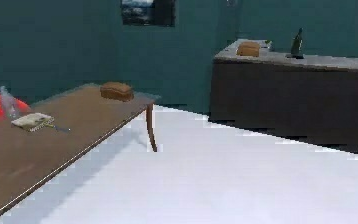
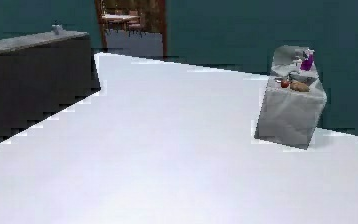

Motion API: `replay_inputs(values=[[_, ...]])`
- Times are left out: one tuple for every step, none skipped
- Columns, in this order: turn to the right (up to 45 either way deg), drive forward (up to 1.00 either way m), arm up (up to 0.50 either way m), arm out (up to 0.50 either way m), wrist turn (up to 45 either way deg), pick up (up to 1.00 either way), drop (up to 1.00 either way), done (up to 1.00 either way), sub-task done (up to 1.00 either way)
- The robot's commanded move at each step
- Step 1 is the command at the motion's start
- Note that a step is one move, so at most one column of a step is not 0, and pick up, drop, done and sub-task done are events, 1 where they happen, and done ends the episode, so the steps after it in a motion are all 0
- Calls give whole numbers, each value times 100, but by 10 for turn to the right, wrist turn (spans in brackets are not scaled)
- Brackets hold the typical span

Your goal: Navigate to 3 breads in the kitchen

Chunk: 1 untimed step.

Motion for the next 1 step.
replay_inputs(values=[[0,75,0,0,0,0,0,0,0]])
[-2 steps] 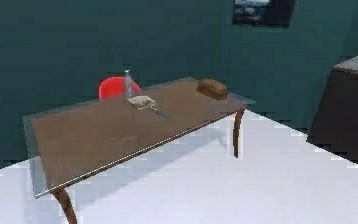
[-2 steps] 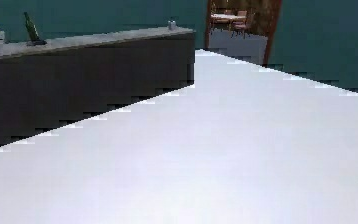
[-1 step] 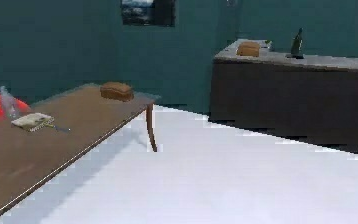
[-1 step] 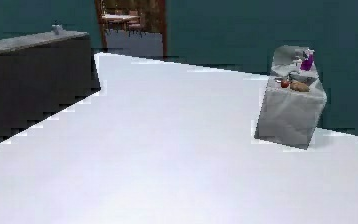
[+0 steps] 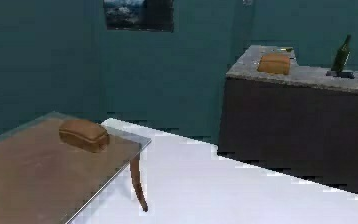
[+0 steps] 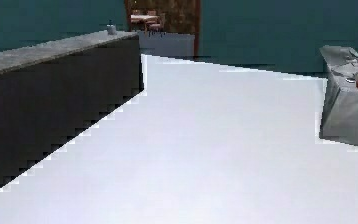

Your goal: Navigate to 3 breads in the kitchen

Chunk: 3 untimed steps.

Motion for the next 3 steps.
replay_inputs(values=[[-270,0,0,0,0,0,0,0,0],[0,0,0,0,0,0,0,0,100],[450,0,0,0,0,0,0,0,0]])
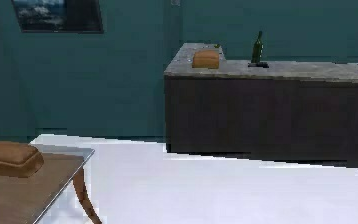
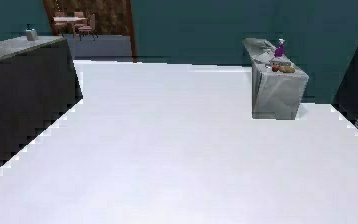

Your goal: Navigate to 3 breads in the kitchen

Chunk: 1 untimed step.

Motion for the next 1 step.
replay_inputs(values=[[60,0,0,0,0,0,0,0,0]])
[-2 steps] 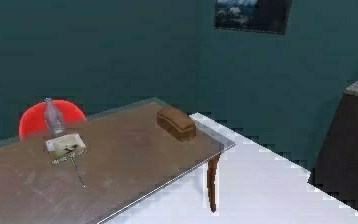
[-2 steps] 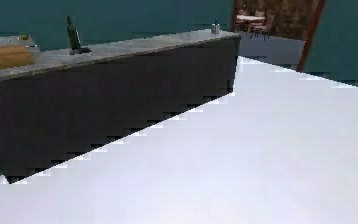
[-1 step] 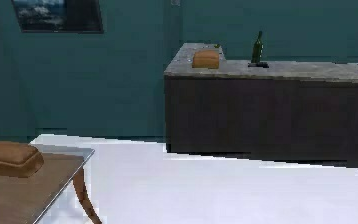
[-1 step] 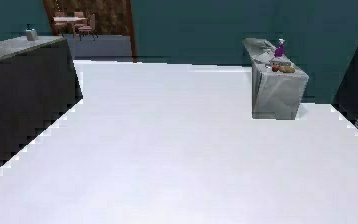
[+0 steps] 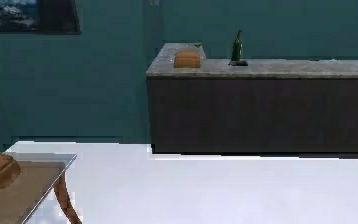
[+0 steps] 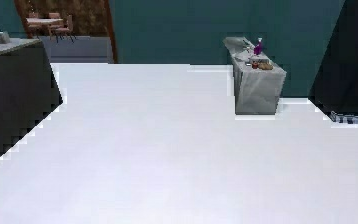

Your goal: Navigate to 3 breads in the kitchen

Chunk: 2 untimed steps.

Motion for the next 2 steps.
replay_inputs(values=[[0,100,0,0,0,0,0,0,0],[90,0,0,0,0,0,0,0,0]])
